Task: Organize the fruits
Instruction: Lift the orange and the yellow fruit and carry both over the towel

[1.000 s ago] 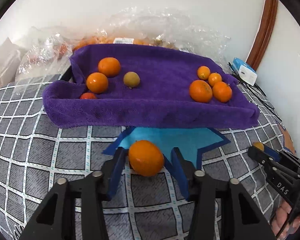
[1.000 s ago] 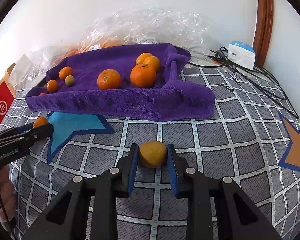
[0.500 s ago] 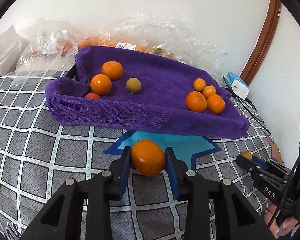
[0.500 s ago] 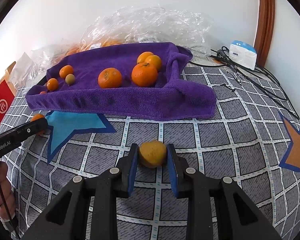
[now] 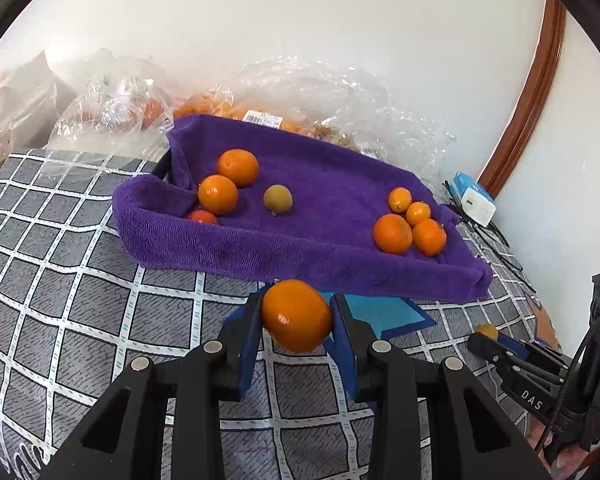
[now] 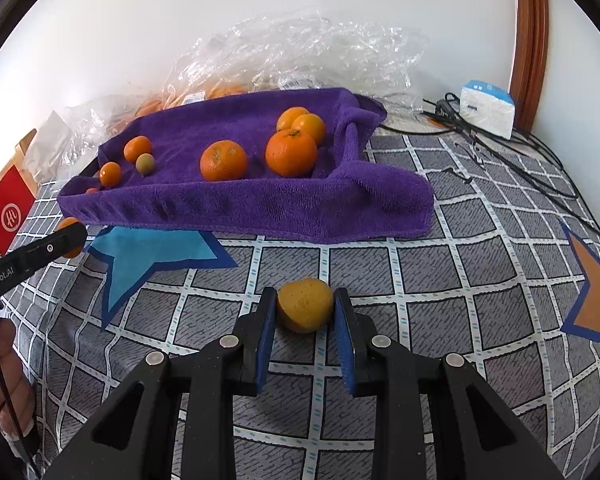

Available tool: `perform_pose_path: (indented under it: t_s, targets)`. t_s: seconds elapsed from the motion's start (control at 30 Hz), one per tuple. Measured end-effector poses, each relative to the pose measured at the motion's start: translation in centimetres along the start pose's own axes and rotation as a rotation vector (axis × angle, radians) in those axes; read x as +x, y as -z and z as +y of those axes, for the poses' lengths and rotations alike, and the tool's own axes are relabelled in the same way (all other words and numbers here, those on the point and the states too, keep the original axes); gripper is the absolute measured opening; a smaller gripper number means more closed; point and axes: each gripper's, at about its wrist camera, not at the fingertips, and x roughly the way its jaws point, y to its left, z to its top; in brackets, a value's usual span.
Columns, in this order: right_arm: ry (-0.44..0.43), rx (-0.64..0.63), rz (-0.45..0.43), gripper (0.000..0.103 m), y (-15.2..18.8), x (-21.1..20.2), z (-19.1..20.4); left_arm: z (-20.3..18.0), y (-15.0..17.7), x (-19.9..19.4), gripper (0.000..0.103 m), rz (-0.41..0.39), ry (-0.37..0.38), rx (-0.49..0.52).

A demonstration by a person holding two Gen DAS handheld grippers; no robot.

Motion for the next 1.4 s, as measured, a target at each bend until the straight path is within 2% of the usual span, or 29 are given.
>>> perform_pose_path:
  t_s: [0.2,0.4,0.53,0.63,0.77,1.0,1.2,1.4]
  targets:
    - [-0.017,-0.002,-0.002,0.028,0.0,0.0,0.0,0.4,-0.1,-0.9,0.032,-0.041,-0.014,-0.008]
    - [-0.054,0.047,0.021,0.028,-0.2,0.3,-1.0,0.9,-0.3,-1.0,0.032,-0.027,-0.049,-0.020]
    - [0.007,0.026,0.035,0.028,-0.5,0.1,-0.8,0.8,-0.9,-2.2,0.032,-0.021,-0.021,-0.013]
    - [-0.022,0.043,0.024,0.028,-1.4,-0.8,-0.8,0.3,-2.1,-3.5,0.032,-0.030,-0.048,0.028]
    - [-0.015,0.034,-0.025,0.028,-3.8,-2.4,-0.4,0.3,-4.0,-4.5,0.032,-0.038,-0.042,0.031]
    - [-0.017,0.005,-0.086,0.028,-9.5,-3.7,0.9,1.3,-8.2,-5.3,0.032,-0.050,-0.092,0.016]
    - [-0.023,0.001,-0.115,0.028,-13.9,-3.1,1.4,2.8,-11.2,-5.0,0.032,-0.051,-0.085,-0.015]
    - [-0.060,-0.004,-0.108,0.028,-16.8,-0.4,2.0,3.9,-13.3,-3.9,0.032,-0.046,-0.095,-0.017]
